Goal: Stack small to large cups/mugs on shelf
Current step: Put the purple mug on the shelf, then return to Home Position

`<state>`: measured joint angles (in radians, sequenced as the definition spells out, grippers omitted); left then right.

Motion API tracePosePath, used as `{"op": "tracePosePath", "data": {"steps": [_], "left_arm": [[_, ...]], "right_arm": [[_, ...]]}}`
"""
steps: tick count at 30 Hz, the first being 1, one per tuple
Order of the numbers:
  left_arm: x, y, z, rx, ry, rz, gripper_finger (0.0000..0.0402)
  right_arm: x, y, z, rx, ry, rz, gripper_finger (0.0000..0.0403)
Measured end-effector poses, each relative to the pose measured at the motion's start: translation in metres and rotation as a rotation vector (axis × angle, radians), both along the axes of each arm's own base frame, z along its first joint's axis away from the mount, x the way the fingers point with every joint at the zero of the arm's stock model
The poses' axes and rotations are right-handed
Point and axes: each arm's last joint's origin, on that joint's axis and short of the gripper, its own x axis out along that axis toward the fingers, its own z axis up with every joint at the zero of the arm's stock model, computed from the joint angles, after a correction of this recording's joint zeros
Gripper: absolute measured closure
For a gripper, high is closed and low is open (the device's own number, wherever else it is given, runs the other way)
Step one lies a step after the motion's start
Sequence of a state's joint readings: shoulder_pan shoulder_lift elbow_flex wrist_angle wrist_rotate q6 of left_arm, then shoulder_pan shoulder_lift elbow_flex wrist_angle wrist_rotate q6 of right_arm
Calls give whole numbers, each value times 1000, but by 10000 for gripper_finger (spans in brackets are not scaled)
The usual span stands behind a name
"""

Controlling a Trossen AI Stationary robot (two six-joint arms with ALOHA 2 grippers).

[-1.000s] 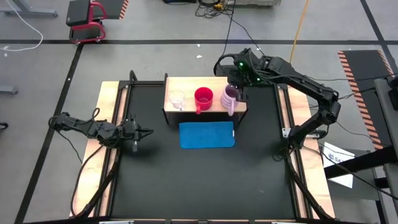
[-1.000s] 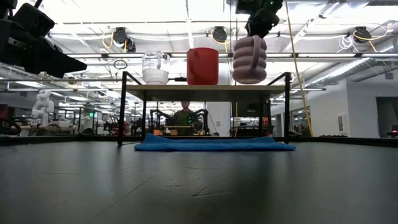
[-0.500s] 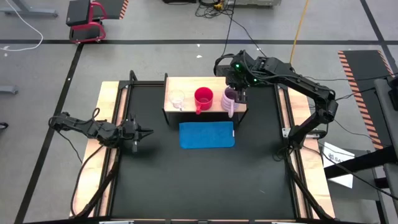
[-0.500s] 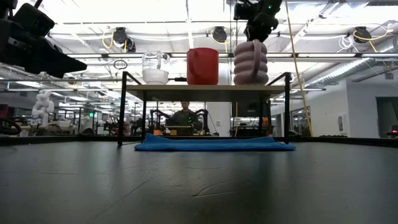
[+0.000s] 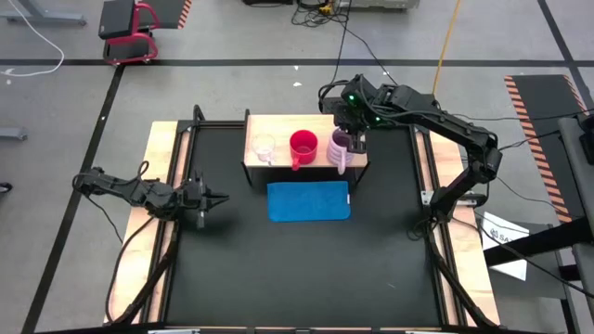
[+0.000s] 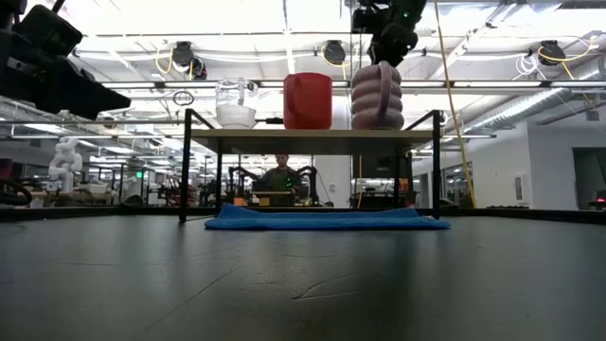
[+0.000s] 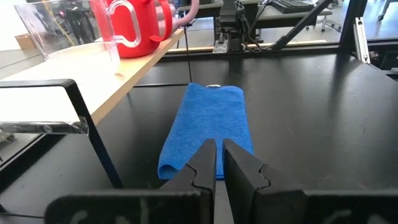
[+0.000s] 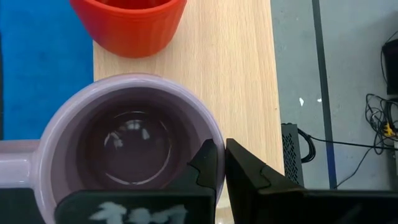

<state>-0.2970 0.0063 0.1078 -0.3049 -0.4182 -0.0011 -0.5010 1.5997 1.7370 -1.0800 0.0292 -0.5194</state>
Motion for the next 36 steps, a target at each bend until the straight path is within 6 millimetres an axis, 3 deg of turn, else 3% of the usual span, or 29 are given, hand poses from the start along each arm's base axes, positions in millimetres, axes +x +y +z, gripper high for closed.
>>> {"op": "tracePosePath", "data": {"steps": [15,36], "left_arm": [[0,0,0,0,0,-2,371],[0,0,0,-3,0,-1,371]], "right_arm": [[3,3,0,3,-8,3,396],[3,3,-1,23,-10,-16,327]]}}
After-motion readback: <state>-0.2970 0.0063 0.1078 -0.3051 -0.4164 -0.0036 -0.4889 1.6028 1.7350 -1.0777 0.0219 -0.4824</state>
